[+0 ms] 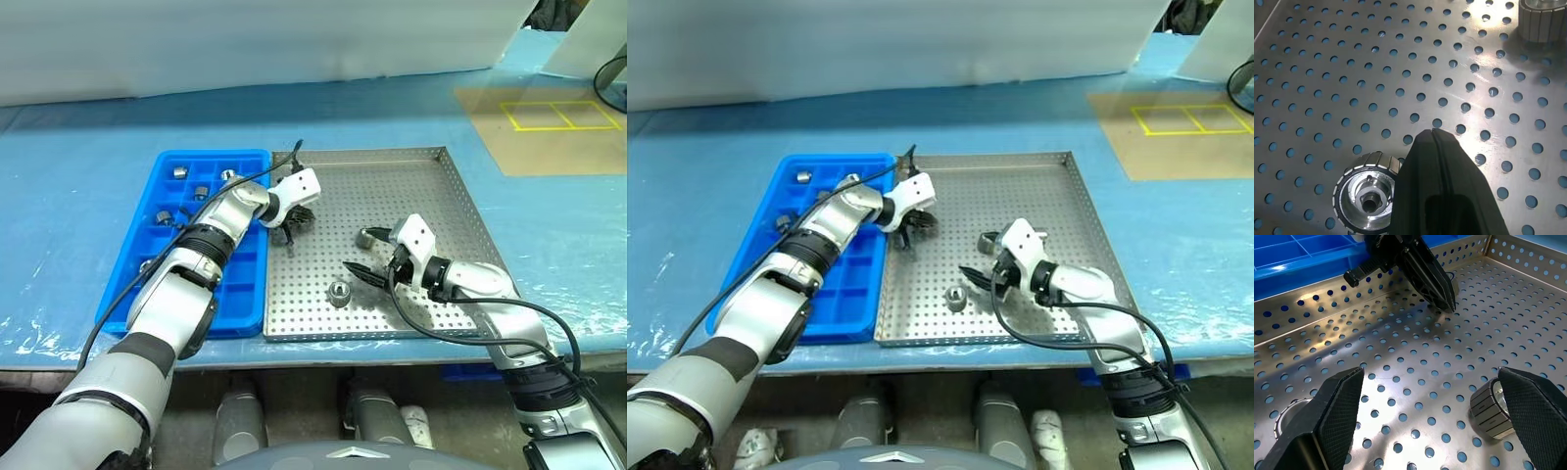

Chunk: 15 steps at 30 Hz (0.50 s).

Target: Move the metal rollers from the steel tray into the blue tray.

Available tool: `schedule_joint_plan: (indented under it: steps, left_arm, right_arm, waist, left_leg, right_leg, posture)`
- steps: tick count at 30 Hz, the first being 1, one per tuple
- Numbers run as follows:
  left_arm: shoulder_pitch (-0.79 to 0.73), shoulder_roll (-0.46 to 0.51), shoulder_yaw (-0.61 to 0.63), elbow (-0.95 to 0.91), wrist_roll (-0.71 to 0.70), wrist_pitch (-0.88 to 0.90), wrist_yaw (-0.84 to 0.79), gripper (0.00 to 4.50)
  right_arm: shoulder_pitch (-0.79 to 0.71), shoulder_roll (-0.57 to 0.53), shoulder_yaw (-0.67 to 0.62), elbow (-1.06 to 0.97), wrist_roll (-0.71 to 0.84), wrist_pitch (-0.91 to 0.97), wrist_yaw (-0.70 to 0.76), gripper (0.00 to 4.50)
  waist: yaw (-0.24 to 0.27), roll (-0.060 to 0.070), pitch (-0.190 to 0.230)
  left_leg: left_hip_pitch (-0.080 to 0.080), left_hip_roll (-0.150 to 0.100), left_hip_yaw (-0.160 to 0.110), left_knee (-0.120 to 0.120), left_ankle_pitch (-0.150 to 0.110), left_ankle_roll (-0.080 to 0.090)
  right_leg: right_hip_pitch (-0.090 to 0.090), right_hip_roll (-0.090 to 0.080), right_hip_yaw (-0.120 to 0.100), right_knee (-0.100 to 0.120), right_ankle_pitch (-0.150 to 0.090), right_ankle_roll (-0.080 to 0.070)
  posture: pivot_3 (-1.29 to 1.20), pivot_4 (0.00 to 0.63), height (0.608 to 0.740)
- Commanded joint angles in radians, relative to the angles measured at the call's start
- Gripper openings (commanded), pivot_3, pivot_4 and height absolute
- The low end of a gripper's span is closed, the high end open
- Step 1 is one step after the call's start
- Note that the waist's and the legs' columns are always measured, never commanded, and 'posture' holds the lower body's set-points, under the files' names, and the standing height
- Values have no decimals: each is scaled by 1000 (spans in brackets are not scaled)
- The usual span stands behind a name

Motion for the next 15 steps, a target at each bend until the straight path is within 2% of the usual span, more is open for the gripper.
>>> schedule_joint_plan:
  steps: [1,4,9,15]
  left_arm:
    - [11,33,42,-97,-19,20,20,21]
    - [17,42,57,-148,-24,42,35,579]
    - [7,59,28,-183,-4,71,11,2192]
    - [-6,78,-39,-164,59,42,-17,2192]
  right_arm:
    - [-27,3,-5,-2,10,-23,13,4500]
    - [-37,5,1,12,6,-31,18,4500]
    - [-44,11,7,26,1,-41,23,4500]
    - [-29,11,9,24,-6,-51,18,4500]
  waist:
    - [-1,0,0]
    - [1,0,0]
    - [6,0,1]
    - [4,0,1]
  left_leg:
    - [0,0,0,0,-1,1]
    - [0,0,0,0,-3,-1]
    - [0,0,0,1,-3,-1]
    - [0,0,0,0,-3,-1]
  right_leg:
    - [0,0,0,0,0,0]
    - [0,0,0,0,0,0]
    - [0,-1,0,0,0,0]
    - [0,-1,0,0,0,0]
  posture:
    - [-220,150,740]
    - [-215,150,740]
    - [-212,150,740]
    - [-227,150,740]
